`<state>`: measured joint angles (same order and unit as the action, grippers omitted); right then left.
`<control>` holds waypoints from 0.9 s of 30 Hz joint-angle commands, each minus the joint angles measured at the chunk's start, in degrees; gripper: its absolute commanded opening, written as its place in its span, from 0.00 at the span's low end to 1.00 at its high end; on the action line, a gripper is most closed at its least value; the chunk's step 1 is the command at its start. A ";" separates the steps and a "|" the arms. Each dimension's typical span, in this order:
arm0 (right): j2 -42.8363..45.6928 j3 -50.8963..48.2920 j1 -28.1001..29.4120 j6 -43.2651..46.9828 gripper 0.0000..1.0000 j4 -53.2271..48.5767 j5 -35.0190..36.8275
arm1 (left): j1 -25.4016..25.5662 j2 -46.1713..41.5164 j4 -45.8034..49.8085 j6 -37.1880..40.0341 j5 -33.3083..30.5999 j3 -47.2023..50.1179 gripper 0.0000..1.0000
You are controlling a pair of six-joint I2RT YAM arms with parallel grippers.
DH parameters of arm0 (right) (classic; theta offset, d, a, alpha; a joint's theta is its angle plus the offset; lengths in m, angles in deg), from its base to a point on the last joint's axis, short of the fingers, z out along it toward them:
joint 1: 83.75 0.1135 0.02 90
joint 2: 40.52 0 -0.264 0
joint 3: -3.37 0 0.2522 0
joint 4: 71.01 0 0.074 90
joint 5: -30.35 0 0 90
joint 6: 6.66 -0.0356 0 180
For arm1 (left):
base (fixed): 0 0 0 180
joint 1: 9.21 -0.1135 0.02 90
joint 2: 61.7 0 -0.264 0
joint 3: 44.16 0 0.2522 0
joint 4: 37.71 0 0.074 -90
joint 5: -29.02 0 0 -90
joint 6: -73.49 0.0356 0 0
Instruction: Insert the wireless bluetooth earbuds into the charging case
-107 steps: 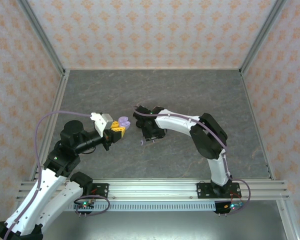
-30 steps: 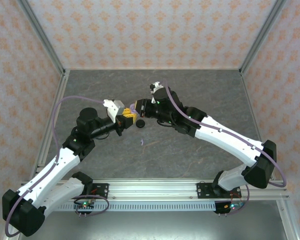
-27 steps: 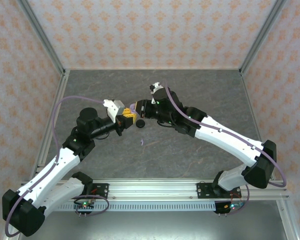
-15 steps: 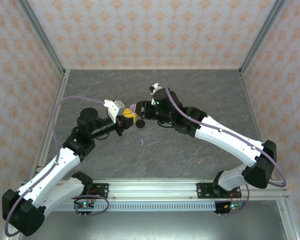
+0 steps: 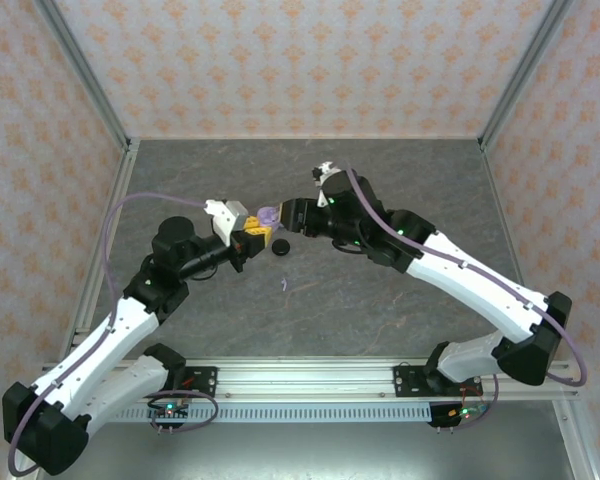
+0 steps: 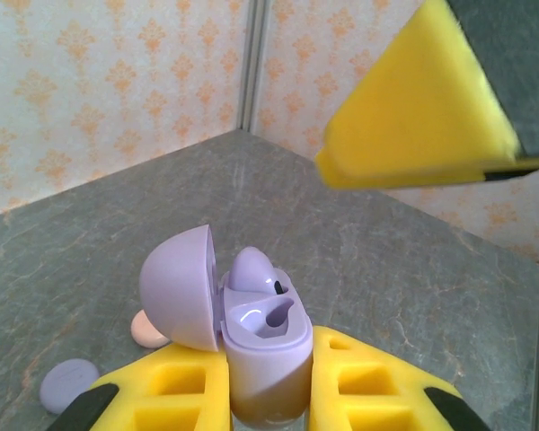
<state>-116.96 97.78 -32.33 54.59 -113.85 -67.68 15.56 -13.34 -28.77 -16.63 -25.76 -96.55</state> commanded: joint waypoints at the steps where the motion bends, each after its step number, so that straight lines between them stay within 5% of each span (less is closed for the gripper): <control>1: 1.51 -3.61 -1.12 0.92 0.50 -4.69 3.70 | 0.36 -3.40 2.82 0.39 -4.09 0.21 0.00; 10: -9.39 -11.11 -1.32 1.97 0.44 -8.11 1.91 | 0.35 -11.54 9.00 0.72 -10.43 3.12 0.00; 27: -31.74 -5.07 1.12 3.59 0.46 -4.27 -3.13 | 0.30 -13.54 11.79 1.54 -11.67 3.65 0.00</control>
<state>-147.54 90.69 -31.28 57.48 -118.75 -70.26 15.56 -26.08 -17.18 -16.45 -36.23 -93.31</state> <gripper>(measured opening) 0.456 0.179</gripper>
